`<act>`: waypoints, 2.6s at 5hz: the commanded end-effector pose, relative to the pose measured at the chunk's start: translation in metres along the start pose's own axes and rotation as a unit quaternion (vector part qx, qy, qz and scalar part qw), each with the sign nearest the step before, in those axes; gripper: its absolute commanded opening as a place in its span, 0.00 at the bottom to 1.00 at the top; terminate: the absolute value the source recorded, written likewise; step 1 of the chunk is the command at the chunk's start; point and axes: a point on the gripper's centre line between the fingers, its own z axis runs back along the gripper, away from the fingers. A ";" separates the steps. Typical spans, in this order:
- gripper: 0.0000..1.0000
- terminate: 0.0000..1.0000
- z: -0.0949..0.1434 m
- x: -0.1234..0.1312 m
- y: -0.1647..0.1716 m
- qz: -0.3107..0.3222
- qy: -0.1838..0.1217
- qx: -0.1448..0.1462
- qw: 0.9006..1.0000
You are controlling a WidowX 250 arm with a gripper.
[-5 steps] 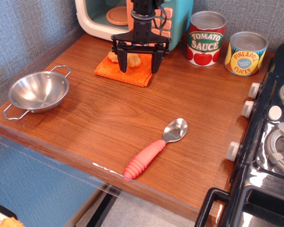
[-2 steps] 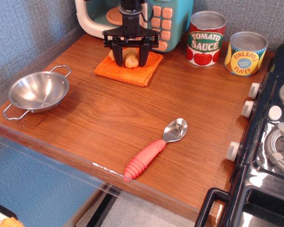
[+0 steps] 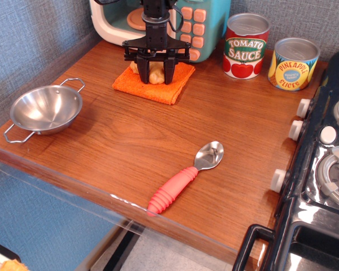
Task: Move the vegetable pieces to the right of the pot.
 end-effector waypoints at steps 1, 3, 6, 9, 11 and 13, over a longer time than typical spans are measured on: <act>0.00 0.00 0.110 -0.028 0.021 -0.064 -0.106 -0.042 0.991; 0.00 0.00 0.073 -0.114 0.065 -0.157 -0.064 0.023 0.985; 0.00 0.00 0.037 -0.161 0.074 -0.219 -0.044 0.036 0.974; 1.00 0.00 0.090 -0.162 0.079 -0.269 -0.060 -0.005 0.961; 1.00 0.00 0.107 -0.169 0.093 -0.279 -0.038 -0.011 0.959; 1.00 0.00 0.101 -0.170 0.101 -0.262 -0.022 0.010 0.965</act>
